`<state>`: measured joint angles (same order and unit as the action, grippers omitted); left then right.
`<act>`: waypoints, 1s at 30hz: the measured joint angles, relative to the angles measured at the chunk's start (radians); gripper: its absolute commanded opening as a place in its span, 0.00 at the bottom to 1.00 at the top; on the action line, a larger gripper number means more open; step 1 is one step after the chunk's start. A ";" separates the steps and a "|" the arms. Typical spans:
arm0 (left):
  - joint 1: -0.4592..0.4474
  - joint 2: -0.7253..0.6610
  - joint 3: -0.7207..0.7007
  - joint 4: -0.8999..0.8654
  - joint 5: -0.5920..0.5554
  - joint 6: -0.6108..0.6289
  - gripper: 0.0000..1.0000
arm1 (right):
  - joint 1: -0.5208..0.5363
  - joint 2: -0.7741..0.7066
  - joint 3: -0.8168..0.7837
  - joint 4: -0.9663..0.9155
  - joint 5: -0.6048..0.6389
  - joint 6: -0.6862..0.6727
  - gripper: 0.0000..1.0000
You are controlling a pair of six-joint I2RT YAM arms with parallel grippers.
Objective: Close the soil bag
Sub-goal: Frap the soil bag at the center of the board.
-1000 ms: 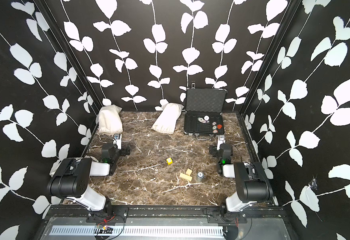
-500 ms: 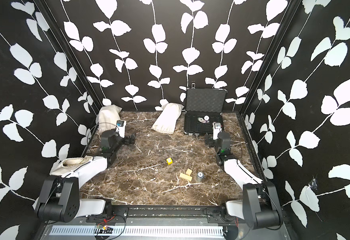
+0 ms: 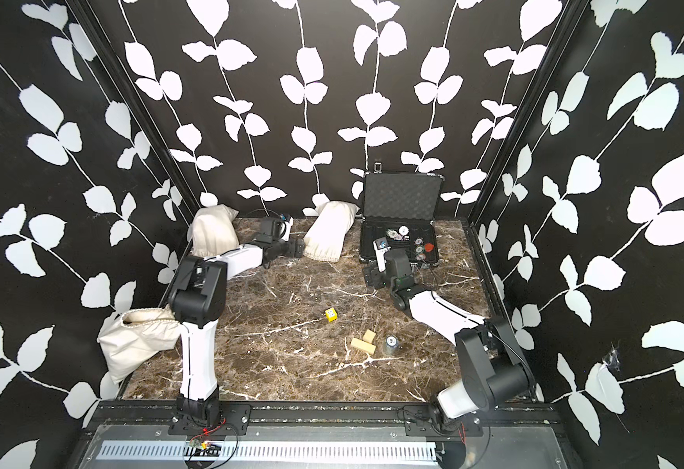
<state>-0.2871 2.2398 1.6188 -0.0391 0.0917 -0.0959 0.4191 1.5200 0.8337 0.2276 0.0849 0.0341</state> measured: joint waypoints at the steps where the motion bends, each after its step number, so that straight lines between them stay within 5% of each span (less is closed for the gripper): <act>1: 0.000 0.041 0.054 -0.029 0.006 -0.005 0.92 | 0.005 0.015 0.000 0.000 -0.003 0.001 0.99; 7: -0.002 0.139 0.196 -0.106 0.062 -0.029 0.77 | 0.019 0.082 0.005 0.001 -0.019 0.008 0.99; 14: -0.030 0.129 0.159 -0.116 0.185 -0.071 0.03 | 0.049 0.110 0.045 0.002 -0.023 0.008 0.99; 22: -0.051 -0.119 -0.228 0.028 0.311 -0.186 0.00 | 0.127 0.110 0.064 0.027 -0.031 -0.064 0.99; 30: -0.108 -0.350 -0.327 0.060 0.409 -0.247 0.00 | 0.194 0.113 0.018 0.207 -0.131 -0.287 0.99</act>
<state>-0.3954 1.8896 1.2922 0.0208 0.5003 -0.3431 0.6132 1.6329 0.8520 0.4343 -0.0463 -0.2527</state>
